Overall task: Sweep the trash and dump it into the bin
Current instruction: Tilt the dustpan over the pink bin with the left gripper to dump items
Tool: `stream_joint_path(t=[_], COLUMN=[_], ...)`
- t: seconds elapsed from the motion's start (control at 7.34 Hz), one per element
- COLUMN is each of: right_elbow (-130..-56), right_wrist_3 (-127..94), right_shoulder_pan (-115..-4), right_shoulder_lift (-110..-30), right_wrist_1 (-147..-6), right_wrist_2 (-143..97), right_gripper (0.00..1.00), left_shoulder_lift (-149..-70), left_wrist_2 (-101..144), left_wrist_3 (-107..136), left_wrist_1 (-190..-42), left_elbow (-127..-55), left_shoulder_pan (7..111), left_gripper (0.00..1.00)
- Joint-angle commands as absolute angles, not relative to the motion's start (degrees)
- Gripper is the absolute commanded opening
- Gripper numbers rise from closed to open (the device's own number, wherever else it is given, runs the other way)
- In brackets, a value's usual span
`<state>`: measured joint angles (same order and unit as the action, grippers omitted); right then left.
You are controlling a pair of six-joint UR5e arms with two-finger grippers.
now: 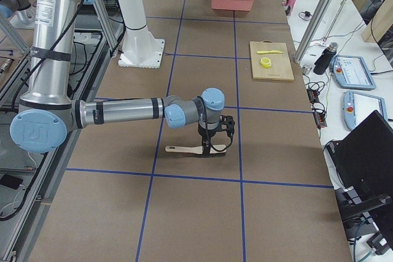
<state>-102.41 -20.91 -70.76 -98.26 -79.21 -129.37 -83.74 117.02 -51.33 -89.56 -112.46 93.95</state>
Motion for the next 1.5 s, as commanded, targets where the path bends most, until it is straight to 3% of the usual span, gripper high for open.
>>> stream_joint_path(t=[0.0,0.68,1.36], right_elbow=[-101.17,-91.5,-92.46], right_wrist_3=[-20.39,-14.68,-3.04], right_shoulder_pan=[-75.74,-85.16,-88.06], right_shoulder_lift=[-96.42,-91.15,-86.75], right_wrist_1=[-79.19,-79.45,-90.7], right_wrist_2=[-128.41,-129.11,-132.98], right_gripper=[1.0,1.0,1.0], left_shoulder_lift=[-86.73,-89.38,-91.14], left_wrist_2=[113.47,109.35,104.86], left_wrist_3=[-53.61,-64.67,-69.43], left_wrist_1=[-86.94,-85.43,-85.43], left_elbow=[-112.85,-112.85,-114.17], left_shoulder_pan=[93.78,91.14,89.21], left_gripper=[0.0,0.0,0.0])
